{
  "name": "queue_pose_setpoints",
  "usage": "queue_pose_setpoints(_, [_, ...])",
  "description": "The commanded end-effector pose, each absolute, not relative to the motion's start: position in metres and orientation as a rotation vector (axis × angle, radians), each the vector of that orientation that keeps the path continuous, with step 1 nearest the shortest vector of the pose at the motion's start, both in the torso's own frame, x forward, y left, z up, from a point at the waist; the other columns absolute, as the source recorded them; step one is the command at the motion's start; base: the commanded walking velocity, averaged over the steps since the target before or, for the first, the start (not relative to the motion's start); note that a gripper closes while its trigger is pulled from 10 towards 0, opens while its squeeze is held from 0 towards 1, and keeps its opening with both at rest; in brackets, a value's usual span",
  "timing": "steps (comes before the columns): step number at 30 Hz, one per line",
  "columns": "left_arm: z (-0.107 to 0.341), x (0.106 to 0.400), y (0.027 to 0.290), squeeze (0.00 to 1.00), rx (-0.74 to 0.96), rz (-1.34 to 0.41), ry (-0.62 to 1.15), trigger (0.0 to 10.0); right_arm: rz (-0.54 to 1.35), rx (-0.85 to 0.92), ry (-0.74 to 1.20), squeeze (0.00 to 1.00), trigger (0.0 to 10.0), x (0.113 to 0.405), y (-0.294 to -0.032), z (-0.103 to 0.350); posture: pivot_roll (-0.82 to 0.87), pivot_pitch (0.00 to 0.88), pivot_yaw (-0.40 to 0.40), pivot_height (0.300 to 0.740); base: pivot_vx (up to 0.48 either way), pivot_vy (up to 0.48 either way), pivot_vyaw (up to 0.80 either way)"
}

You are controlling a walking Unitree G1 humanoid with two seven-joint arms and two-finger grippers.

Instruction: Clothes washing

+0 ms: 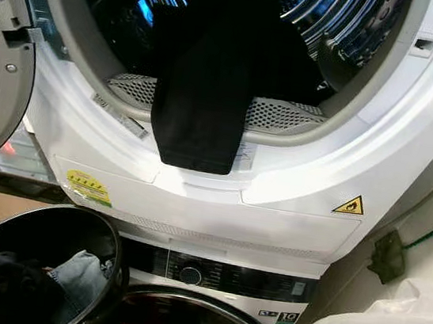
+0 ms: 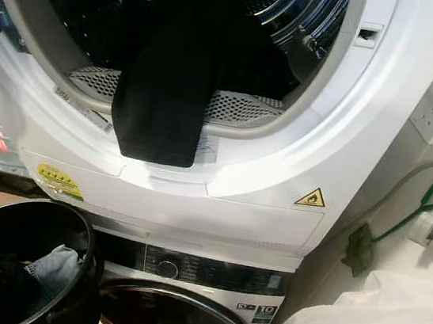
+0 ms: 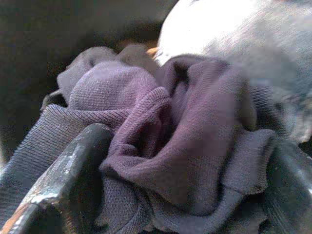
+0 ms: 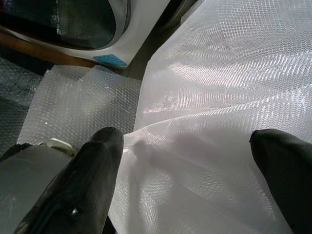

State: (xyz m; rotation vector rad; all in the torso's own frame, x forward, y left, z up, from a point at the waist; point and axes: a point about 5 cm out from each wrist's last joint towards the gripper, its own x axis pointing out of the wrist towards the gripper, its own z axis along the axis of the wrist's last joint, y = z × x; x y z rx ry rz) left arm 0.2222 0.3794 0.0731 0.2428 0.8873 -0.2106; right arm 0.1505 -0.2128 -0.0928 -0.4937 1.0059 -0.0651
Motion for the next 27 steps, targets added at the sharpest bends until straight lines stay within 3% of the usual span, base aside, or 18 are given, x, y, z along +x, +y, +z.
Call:
queue_pose_setpoints(1, [0.072,0.22,0.385,0.0,0.26,-0.158,0.941,10.0,-0.055,-0.494,1.011,0.0,10.0,0.147,-0.212,-0.094,0.12,0.0,0.024,0.74,0.0,0.0,0.0])
queue_pose_setpoints(13, [0.06,0.22,0.382,0.0,0.34,-0.154,1.033,10.0,-0.053,-0.493,1.014,0.0,10.0,0.147,-0.212,-0.094,0.11,0.0,0.023,0.74,0.0,0.0,0.0])
queue_pose_setpoints(14, [0.058,0.221,0.38,0.0,0.34,-0.169,1.044,7.0,-0.054,-0.492,1.013,0.0,10.0,0.147,-0.212,-0.094,0.11,0.0,0.024,0.74,0.0,0.0,0.0])
queue_pose_setpoints(17, [0.057,0.222,0.379,0.0,0.34,-0.18,1.051,7.0,-0.055,-0.491,1.013,0.0,10.0,0.147,-0.212,-0.094,0.11,0.0,0.024,0.74,0.0,0.0,0.0])
queue_pose_setpoints(18, [0.054,0.224,0.376,0.0,0.382,-0.205,1.075,0.0,-0.054,-0.488,1.013,0.0,10.0,0.148,-0.212,-0.094,0.11,0.0,0.025,0.74,0.0,0.0,0.0])
queue_pose_setpoints(27, [0.053,0.23,0.371,0.0,0.408,-0.225,1.069,0.0,-0.057,-0.479,1.015,0.0,10.0,0.148,-0.211,-0.094,0.1,0.0,0.027,0.74,0.0,0.0,0.0])
